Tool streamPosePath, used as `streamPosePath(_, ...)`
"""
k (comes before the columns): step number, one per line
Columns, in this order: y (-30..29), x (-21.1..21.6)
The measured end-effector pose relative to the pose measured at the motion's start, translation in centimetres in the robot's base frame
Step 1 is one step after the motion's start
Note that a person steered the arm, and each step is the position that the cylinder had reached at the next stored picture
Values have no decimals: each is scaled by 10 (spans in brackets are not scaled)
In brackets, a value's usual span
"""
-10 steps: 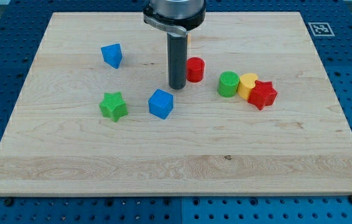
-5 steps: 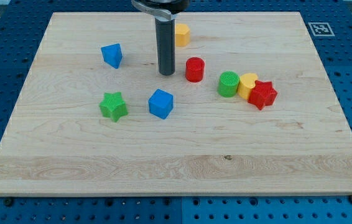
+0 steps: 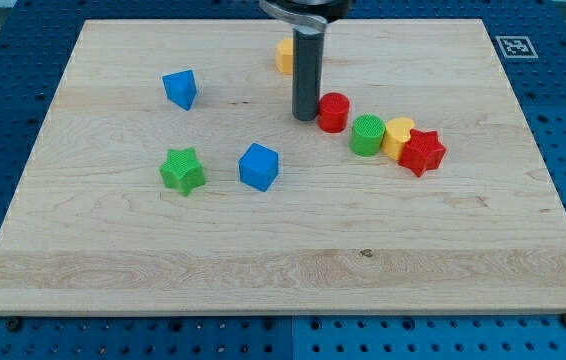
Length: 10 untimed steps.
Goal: Move the red circle above the red star
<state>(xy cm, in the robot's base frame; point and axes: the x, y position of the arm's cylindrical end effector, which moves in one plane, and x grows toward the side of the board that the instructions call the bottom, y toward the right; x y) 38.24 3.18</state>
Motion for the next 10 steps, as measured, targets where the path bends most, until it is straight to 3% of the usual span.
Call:
streamPosePath(6,103,0)
streamPosePath(10,94,-17)
